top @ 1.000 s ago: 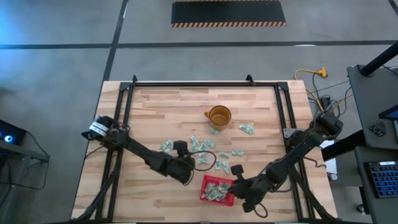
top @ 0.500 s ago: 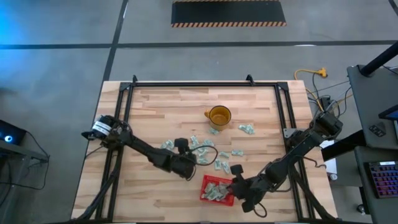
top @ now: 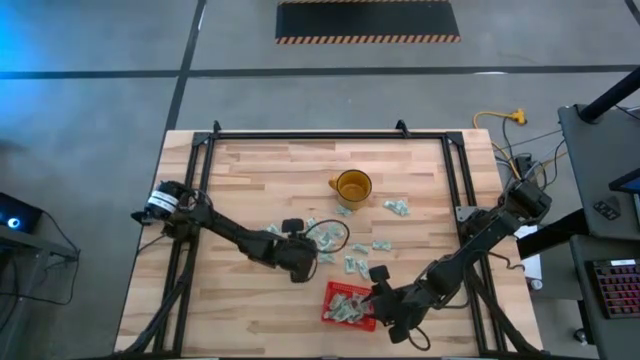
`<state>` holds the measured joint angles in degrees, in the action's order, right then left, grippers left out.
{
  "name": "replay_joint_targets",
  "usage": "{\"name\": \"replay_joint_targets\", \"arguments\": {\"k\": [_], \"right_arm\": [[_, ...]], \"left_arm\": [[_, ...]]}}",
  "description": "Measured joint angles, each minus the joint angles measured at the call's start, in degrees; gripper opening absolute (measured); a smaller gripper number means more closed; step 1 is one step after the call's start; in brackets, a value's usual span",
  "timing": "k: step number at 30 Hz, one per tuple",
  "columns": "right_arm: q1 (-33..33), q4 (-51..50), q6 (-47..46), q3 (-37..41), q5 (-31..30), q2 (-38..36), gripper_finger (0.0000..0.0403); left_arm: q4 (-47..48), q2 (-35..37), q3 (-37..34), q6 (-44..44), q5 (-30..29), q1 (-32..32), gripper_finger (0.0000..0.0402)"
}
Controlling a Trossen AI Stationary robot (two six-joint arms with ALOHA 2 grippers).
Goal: Pick and place Stevia / Truvia into bins
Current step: Put the stevia packet into the bin
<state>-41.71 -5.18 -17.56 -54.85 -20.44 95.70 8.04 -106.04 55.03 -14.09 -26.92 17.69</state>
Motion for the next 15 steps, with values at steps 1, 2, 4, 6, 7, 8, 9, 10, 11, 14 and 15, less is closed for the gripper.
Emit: {"name": "replay_joint_targets", "arguments": {"k": [1, 2, 4, 6, 7, 8, 9, 10, 11, 14, 15], "right_arm": [[0.0, 0.0, 0.0, -0.1, 0.0, 0.0, 0.0161], [0.0, 0.0, 0.0, -0.2, 0.0, 0.0, 0.016], [0.0, 0.0, 0.0, -0.2, 0.0, 0.0, 0.0157], [0.0, -0.2, 0.0, -0.2, 0.0, 0.0, 0.0155], [0.0, -0.2, 0.0, -0.2, 0.0, 0.0, 0.0153], [0.0, -0.2, 0.0, -0.2, 0.0, 0.0, 0.0152], [0.0, -0.3, 0.0, -0.2, 0.0, 0.0, 0.0151], [0.0, -0.3, 0.0, -0.2, 0.0, 0.0, 0.0149], [0.0, -0.3, 0.0, -0.2, 0.0, 0.0, 0.0148], [0.0, -0.4, -0.1, -0.2, 0.0, 0.0, 0.0146], [0.0, -0.5, -0.2, -0.2, 0.0, 0.0, 0.0146]], "left_arm": [[-0.3, 0.0, -0.3, -0.5, 0.6, -0.3, 0.0144], [-0.7, 0.0, -0.6, -0.7, 1.3, -0.6, 0.0141], [-0.8, 0.0, -0.9, -0.8, 2.6, -1.0, 0.0135], [-0.8, 0.0, -0.9, -0.8, 2.9, -1.0, 0.0131], [-0.9, 0.0, -0.9, -0.8, 2.9, -1.0, 0.0128], [-0.8, 0.0, -0.9, -0.8, 3.0, -1.0, 0.0124], [-0.8, 0.0, -0.9, -1.1, 3.1, -1.0, 0.012], [-0.7, 0.0, -0.9, -1.6, 3.2, -1.0, 0.0114], [-0.6, 0.0, -0.9, -2.0, 3.4, -1.0, 0.0108], [-0.6, 0.0, -0.9, -2.1, 4.2, -1.0, 0.0084], [-0.6, 0.0, -0.9, -2.1, 4.5, -1.0, 0.0074]]}}
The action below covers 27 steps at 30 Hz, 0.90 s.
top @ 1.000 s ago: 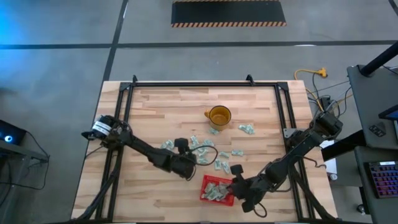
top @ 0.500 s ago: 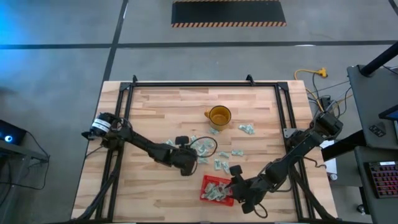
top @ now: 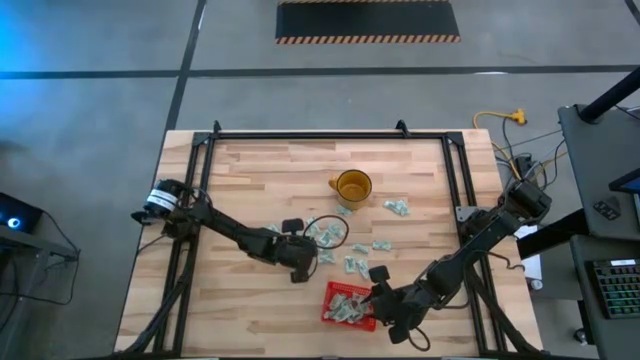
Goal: Pick and place Stevia / Truvia into bins
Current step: Put the stevia packet into the bin
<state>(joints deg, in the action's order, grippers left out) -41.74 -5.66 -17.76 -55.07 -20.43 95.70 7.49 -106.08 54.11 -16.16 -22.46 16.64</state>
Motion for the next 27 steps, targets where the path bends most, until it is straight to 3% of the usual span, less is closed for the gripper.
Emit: {"name": "replay_joint_targets", "arguments": {"k": [7, 15, 27], "right_arm": [[0.0, -0.1, 0.0, 0.0, 0.0, 0.0, 0.0148], [0.0, -2.9, -1.0, 0.0, 0.0, 0.0, 0.0137], [0.0, -21.9, -11.6, -5.6, -0.1, -0.3, 0.0126]], "left_arm": [[0.0, 0.2, 0.0, 0.2, 1.0, 0.0, 0.0006], [2.1, 2.9, -0.3, 0.3, 0.8, 2.0, 0.0001], [2.4, 8.2, 0.4, 0.5, -0.5, 7.9, 0.0001]]}}
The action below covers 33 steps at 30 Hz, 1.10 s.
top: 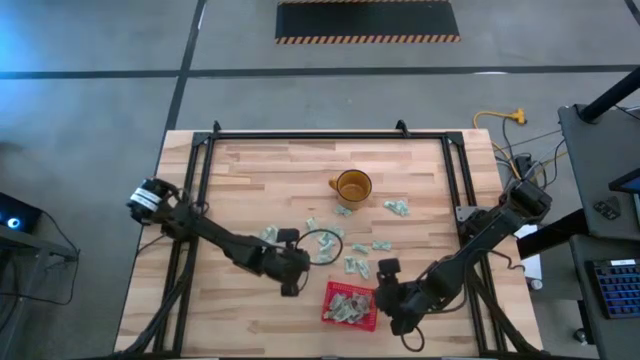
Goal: Pick and place Stevia / Truvia into bins
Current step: Put the stevia packet into the bin
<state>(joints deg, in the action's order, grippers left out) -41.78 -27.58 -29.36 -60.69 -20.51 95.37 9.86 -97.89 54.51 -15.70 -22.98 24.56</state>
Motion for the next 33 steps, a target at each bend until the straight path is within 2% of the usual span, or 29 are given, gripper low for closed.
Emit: {"name": "replay_joint_targets", "arguments": {"k": [5, 12, 17, 20, 24, 27, 33], "right_arm": [[-0.7, -2.8, -1.5, -0.8, -0.6, 0.0, 0.0125], [-1.1, -8.3, -5.3, -0.9, -1.0, 0.0, 0.0119], [-1.1, -15.4, -10.8, -0.9, -5.2, 0.0, 0.0111], [-1.1, -19.1, -14.1, -0.7, -7.0, 0.0, 0.0106], [-1.1, -20.7, -16.4, -0.1, -8.1, 0.0, 0.0099], [-1.1, -20.6, -16.4, 0.3, -8.2, 0.0, 0.0094], [-1.1, -20.6, -16.8, 1.0, -8.1, 0.0, 0.0084]], "left_arm": [[-0.8, 0.5, 0.9, 1.5, 0.0, 1.9, 0.0001], [-7.6, 0.6, 0.9, 7.0, 0.0, 3.4, 0.0001], [-13.2, 0.6, 0.8, 11.5, 0.6, 4.2, 0.0001], [-19.3, 0.1, 0.5, 15.6, 3.8, 4.4, 0.0001], [-28.0, -2.2, 0.4, 21.0, 11.9, 4.5, 0.0001], [-33.5, -4.2, 0.6, 24.4, 15.9, 4.5, 0.0001], [-42.0, -8.1, 1.1, 27.1, 19.3, 4.3, 0.0001]]}}
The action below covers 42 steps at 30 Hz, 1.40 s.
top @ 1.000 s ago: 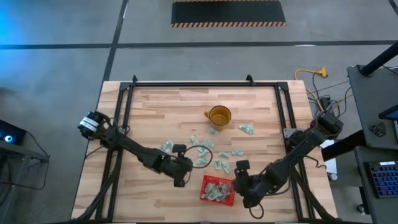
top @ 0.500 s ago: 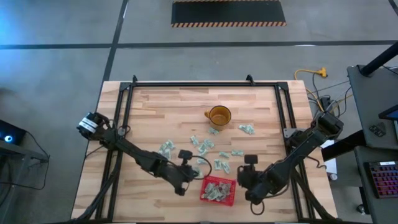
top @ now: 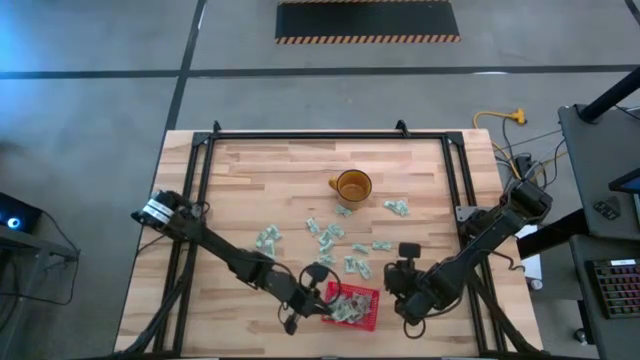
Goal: Pick and place Stevia / Truvia into bins
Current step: Put the stevia packet into the bin
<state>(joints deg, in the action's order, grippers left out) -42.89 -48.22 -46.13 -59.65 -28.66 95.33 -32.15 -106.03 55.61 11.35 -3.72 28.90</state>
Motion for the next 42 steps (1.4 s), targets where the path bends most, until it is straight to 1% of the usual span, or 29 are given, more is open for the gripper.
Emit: {"name": "replay_joint_targets", "arguments": {"k": [7, 16, 19, 24, 26, 30, 32, 38, 42], "right_arm": [[0.0, -0.1, 0.0, 0.7, 0.0, 0.0, 0.0073], [0.0, 0.1, -0.3, 1.3, 0.0, 0.0, 0.0071], [0.0, 0.2, -1.0, 2.0, 0.0, 0.0, 0.0075], [0.0, 0.4, -1.0, 2.6, -0.1, 0.0, 0.0084], [0.0, 0.4, -0.8, 2.6, -1.3, 0.0, 0.0087], [0.0, 0.6, -0.4, 3.1, -6.8, 0.0, 0.0088], [0.1, 0.7, -0.4, 4.0, -9.0, 0.0, 0.0086], [1.8, 1.4, -1.7, 8.8, -10.8, 0.0, 0.0078], [3.9, 3.5, -1.6, 12.6, -11.9, -0.1, 0.0077]], "left_arm": [[-1.0, -3.5, 2.1, -0.5, 0.0, -1.2, 0.0001], [0.2, -4.1, 2.9, -1.6, 0.1, -1.4, 0.0005], [0.2, -4.1, 2.9, -1.7, 0.0, -1.4, 0.0026], [0.2, -4.1, 2.9, -1.7, 0.0, -1.4, 0.0089], [0.4, -3.9, 2.9, -1.7, 0.0, -1.4, 0.0112], [5.5, -1.5, 2.9, -2.0, -0.2, -1.4, 0.0142], [9.3, -0.1, 2.9, -3.7, -2.0, -1.4, 0.0147], [18.9, 4.8, 2.9, -8.1, -10.0, -1.1, 0.0148], [23.0, 6.9, 2.5, -10.3, -11.5, -1.0, 0.0148]]}}
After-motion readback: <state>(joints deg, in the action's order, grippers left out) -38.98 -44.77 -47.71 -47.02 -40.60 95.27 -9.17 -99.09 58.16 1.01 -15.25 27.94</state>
